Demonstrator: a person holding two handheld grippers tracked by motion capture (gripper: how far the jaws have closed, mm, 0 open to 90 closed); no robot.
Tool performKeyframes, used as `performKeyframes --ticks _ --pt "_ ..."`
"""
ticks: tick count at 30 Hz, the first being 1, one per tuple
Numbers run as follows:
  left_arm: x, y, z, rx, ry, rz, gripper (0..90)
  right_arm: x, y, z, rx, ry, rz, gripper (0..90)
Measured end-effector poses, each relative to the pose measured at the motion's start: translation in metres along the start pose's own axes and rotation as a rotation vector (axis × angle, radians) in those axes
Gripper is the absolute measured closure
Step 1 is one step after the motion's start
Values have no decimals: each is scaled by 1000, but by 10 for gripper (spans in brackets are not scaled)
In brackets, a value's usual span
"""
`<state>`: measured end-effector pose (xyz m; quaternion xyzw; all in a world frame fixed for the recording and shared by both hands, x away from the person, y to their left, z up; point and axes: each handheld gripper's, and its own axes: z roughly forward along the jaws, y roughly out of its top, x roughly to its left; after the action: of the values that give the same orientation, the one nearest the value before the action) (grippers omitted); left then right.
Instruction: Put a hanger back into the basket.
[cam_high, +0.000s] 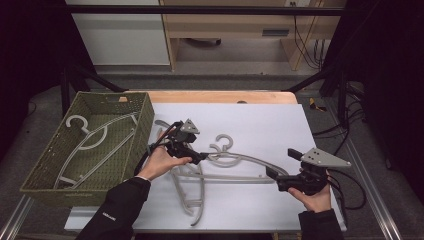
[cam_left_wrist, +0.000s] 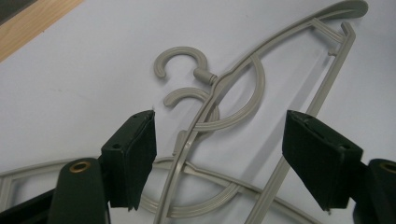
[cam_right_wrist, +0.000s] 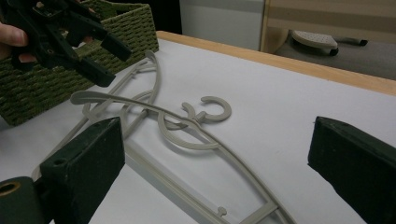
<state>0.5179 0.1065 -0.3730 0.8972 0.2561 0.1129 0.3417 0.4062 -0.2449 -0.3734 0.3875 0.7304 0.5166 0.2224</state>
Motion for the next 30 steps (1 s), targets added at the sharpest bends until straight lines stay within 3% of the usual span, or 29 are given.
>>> performKeyframes --ticks 6,12,17,24,27,30 --pt "2 -6 20 53 -11 -11 309 1 0 1 6 4 -2 43" --pt "11 -20 46 106 -15 -46 376 1 -1 1 6 5 -2 44" --pt "16 -25 64 144 -7 -32 476 1 -1 3 11 6 -6 44" --pt "21 -28 74 154 21 -22 617 2 -1 2 10 8 -3 45" --pt "20 -28 75 156 54 -13 676 2 -1 3 12 9 -7 45" --pt "19 -28 74 159 58 -2 718 2 -1 3 11 9 -6 46"
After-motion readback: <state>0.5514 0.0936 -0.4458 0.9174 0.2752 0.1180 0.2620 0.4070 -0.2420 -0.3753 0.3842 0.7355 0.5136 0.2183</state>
